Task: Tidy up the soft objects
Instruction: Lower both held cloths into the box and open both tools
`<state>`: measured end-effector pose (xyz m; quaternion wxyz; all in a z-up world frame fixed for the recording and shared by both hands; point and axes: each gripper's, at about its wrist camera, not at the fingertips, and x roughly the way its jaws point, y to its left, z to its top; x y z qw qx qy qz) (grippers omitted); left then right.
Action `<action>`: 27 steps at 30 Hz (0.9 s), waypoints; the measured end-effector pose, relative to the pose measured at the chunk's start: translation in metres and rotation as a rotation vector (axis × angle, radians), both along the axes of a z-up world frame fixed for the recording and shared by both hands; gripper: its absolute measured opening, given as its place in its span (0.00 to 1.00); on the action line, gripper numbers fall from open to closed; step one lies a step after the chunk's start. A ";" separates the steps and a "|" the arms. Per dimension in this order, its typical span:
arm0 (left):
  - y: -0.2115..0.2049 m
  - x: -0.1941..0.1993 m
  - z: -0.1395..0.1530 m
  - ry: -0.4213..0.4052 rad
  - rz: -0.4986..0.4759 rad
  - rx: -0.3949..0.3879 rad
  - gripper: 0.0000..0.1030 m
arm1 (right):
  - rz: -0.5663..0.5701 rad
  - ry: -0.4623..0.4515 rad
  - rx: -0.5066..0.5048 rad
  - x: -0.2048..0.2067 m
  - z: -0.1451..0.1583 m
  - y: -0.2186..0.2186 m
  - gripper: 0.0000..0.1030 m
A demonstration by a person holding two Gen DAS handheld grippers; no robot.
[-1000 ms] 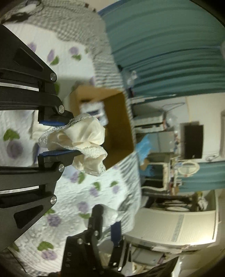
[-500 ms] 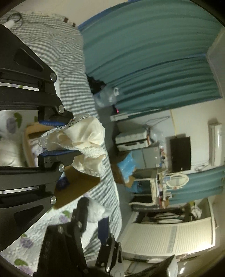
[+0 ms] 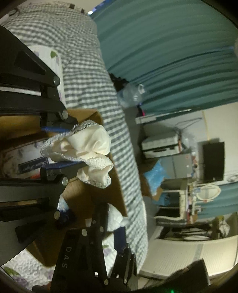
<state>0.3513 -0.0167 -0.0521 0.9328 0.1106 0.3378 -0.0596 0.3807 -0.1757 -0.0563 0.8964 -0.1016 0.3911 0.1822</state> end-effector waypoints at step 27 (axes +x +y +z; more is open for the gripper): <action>0.045 -0.171 0.151 -0.259 0.058 -0.067 1.00 | -0.055 -0.283 0.034 -0.195 0.175 -0.036 1.00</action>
